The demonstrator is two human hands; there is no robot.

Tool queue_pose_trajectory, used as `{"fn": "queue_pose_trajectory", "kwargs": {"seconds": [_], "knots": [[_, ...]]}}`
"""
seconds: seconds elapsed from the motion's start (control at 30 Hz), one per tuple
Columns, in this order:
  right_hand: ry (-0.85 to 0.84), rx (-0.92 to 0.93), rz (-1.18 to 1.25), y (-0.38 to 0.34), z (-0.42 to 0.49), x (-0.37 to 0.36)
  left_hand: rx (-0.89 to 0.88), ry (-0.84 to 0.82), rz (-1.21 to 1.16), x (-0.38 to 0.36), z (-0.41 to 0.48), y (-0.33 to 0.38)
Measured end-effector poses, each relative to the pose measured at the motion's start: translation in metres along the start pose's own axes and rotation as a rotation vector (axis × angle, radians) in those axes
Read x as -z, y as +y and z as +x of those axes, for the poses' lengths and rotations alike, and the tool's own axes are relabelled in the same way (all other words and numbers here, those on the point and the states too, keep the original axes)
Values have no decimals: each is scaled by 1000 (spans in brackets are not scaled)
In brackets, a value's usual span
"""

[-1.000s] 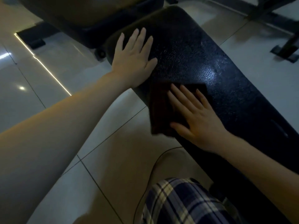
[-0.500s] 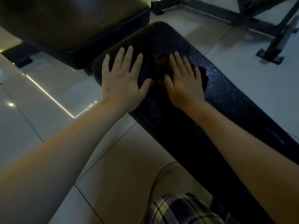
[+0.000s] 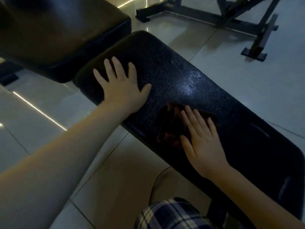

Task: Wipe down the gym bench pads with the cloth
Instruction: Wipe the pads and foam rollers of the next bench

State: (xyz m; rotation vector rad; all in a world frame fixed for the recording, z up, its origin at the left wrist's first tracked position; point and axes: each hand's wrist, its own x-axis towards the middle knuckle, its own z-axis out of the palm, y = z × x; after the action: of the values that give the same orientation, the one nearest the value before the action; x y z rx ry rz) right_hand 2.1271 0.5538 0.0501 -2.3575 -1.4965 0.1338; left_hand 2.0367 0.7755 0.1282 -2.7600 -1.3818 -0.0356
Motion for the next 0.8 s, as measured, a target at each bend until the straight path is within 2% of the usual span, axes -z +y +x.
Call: {"fn": "queue_pose_trajectory", "kwargs": {"seconds": [0.1,0.23,0.37,0.47,0.63,0.8], "knots": [[12,0,-38,-2,20,2,67,55,38,-12,-2,16],[38,-2,-23,-7,107,14,91,122,43,-15,-2,17],[46,-72,23,-10,208,27,89,118,44,-16,-4,18],[34,-101,47,-12,246,34,102,112,65,-16,-4,20],[27,-60,62,-9,226,36,117,82,63,-13,-4,21],[7,11,37,24,107,24,115,81,39,-12,-8,21]]}}
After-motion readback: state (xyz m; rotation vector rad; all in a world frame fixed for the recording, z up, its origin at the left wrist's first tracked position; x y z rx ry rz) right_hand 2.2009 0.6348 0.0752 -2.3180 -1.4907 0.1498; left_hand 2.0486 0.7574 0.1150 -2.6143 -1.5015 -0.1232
